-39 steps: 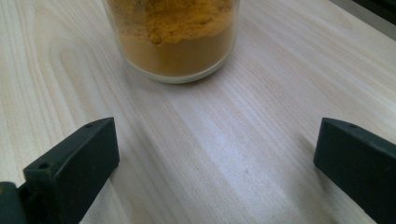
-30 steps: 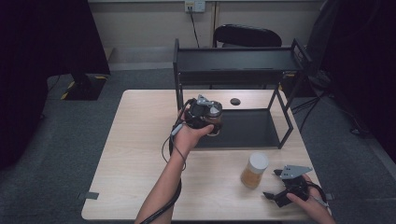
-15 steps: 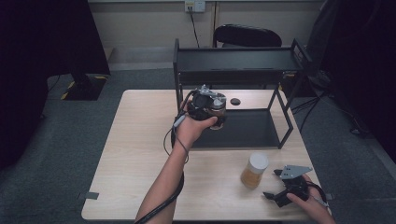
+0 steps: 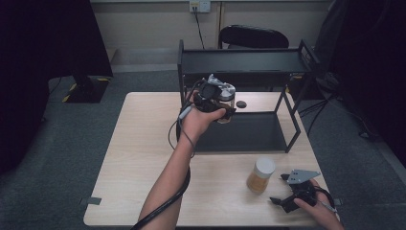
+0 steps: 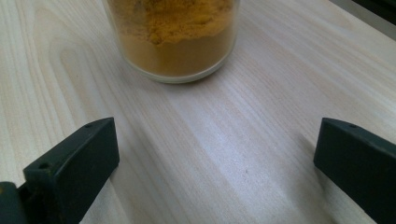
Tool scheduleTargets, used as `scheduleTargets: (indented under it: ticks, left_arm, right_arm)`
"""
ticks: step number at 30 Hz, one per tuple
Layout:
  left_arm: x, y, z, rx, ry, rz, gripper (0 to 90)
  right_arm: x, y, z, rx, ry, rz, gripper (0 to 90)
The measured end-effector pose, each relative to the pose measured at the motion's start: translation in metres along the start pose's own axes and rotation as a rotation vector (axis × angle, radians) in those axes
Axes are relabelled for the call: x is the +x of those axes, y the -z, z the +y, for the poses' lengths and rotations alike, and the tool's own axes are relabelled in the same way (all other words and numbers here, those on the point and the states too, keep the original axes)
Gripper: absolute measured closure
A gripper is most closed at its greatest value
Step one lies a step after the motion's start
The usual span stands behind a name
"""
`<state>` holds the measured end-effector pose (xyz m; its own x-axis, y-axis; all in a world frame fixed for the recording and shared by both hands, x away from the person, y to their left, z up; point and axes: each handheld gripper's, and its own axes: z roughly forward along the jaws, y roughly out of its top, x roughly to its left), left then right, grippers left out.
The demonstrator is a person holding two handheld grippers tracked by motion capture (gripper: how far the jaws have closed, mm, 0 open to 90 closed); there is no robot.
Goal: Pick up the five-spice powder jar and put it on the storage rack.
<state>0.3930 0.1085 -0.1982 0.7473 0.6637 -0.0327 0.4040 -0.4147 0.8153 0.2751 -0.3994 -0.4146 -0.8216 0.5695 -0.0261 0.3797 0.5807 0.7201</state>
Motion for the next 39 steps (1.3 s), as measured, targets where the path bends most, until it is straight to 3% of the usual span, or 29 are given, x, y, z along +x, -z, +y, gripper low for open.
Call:
scheduleTargets:
  ticks: [9,39]
  left_arm:
    - [0.002,0.007,0.016,-0.017,0.009,-0.02,30.9]
    - [-0.002,0.036,0.075,-0.035,-0.019,0.008,30.9]
  right_arm:
    - [0.0,0.0,0.0,0.0,0.0,0.0,0.0]
    - [0.0,0.0,0.0,0.002,0.0,0.002,0.0]
